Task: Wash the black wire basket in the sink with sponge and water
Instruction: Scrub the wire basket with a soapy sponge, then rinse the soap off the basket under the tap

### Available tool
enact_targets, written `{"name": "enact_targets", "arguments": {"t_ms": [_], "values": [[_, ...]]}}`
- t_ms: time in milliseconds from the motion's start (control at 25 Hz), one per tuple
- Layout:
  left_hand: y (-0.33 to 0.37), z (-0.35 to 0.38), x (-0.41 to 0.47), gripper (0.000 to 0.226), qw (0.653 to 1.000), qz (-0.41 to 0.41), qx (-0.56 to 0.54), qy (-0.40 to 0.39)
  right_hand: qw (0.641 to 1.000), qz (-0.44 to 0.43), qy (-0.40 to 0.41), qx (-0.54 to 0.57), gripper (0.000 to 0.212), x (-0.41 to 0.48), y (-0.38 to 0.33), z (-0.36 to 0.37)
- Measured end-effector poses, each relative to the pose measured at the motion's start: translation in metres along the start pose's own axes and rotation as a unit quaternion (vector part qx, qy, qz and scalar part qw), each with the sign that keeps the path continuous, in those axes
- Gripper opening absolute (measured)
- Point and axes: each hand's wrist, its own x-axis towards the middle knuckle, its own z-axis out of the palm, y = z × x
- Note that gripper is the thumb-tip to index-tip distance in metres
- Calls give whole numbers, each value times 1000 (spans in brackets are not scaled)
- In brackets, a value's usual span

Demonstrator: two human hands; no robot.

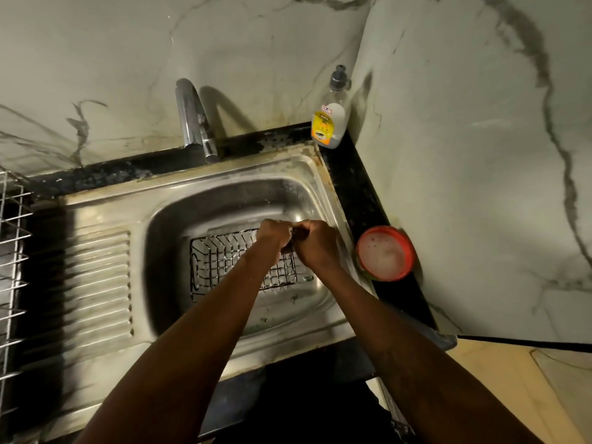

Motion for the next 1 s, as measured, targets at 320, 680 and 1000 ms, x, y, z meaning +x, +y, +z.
{"name": "enact_targets", "arguments": {"t_ms": [320,680,1000], "values": [[49,50,-68,12,965,59,193,-167,977,4,96,-192,26,-32,45,-136],[39,-52,-34,17,973,87,197,82,987,5,94,-133,21,-25,11,-121],[67,-136,9,49,937,132,141,291,985,-119,-74,-102,13,13,-44,54]]}}
